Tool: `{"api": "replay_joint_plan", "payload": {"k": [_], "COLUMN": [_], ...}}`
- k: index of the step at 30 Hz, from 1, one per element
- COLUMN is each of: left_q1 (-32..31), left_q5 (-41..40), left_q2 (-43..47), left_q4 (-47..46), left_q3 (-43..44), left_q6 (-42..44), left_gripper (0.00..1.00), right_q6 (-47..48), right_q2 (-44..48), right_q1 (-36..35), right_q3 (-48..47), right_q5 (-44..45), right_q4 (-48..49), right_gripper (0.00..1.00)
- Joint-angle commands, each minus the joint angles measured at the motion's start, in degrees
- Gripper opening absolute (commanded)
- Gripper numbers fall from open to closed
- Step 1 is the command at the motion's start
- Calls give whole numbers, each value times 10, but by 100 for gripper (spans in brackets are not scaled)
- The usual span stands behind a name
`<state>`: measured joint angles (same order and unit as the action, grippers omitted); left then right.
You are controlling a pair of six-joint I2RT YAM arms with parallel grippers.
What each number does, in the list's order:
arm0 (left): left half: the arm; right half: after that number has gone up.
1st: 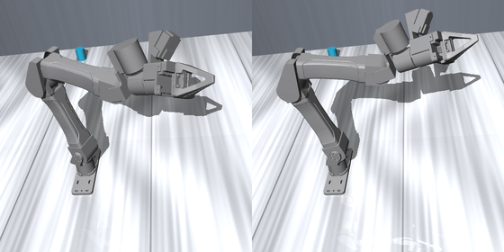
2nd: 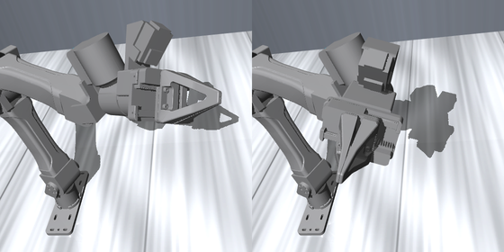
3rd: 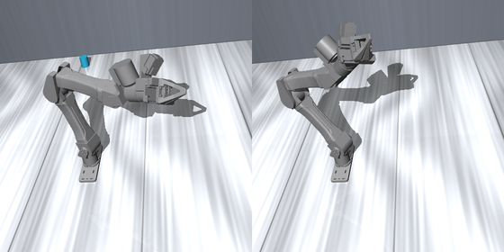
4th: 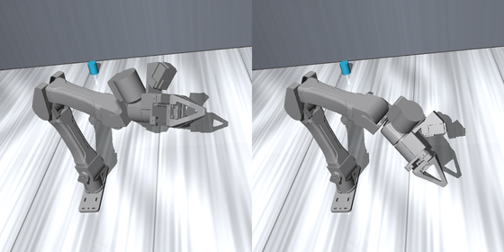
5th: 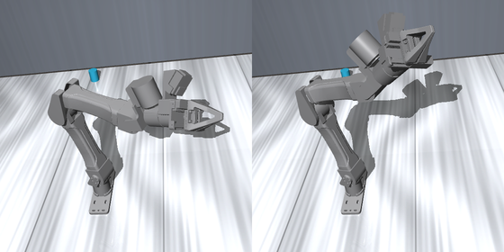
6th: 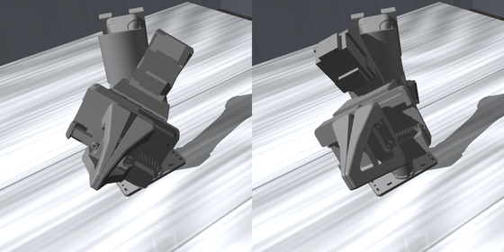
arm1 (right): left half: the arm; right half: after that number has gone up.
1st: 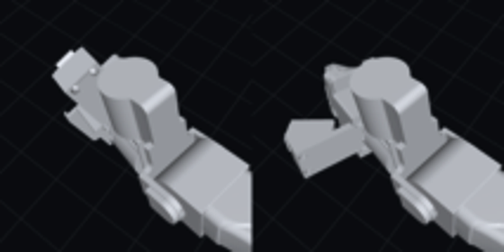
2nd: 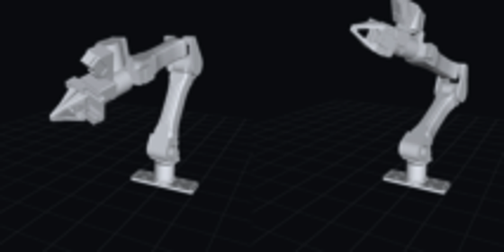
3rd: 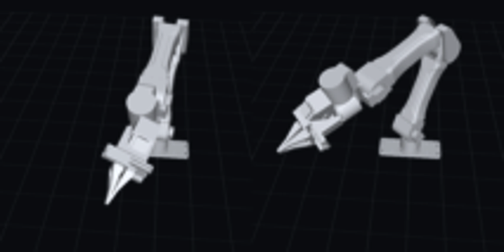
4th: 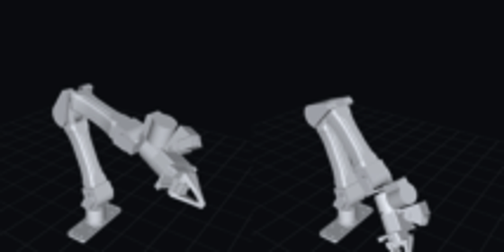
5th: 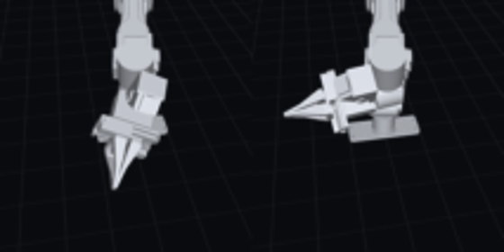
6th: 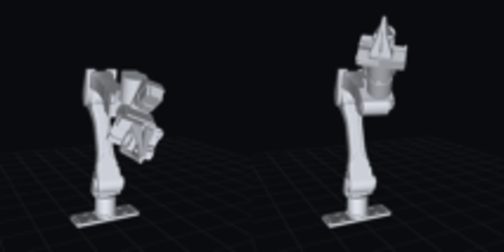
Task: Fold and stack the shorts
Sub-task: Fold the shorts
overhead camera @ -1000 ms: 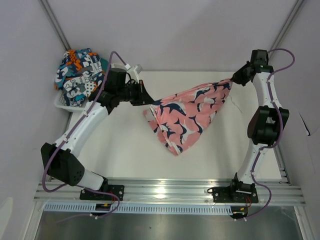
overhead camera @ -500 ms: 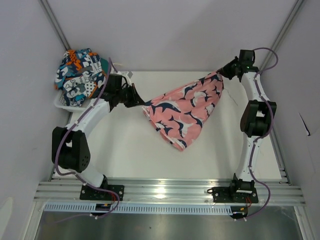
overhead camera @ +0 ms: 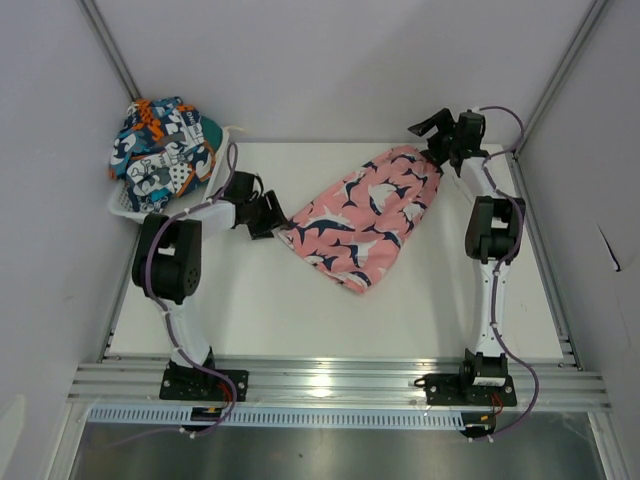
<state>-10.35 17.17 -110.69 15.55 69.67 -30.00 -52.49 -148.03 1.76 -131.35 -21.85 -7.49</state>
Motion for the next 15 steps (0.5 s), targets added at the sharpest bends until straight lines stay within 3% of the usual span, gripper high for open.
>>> {"api": "replay_joint_plan", "payload": {"k": [1, 2, 6, 15], "left_q1": [2, 2, 2, -26], "left_q5": [-49, -56, -98, -70], "left_q2": [42, 59, 102, 220], "left_q4": [-45, -47, -26, -86], "left_q3": [-14, -17, -31, -130], "left_q6": [-30, -30, -16, -38], "left_gripper": [69, 69, 72, 72], "right_q6": [40, 47, 90, 183], "right_q2": [106, 127, 199, 144], "right_q1": [25, 29, 54, 57], "right_q3": [67, 132, 235, 166], "right_q5": [-25, -24, -11, 8], "right_q4": [69, 89, 100, -75], "right_gripper": [99, 99, 100, 98]}}
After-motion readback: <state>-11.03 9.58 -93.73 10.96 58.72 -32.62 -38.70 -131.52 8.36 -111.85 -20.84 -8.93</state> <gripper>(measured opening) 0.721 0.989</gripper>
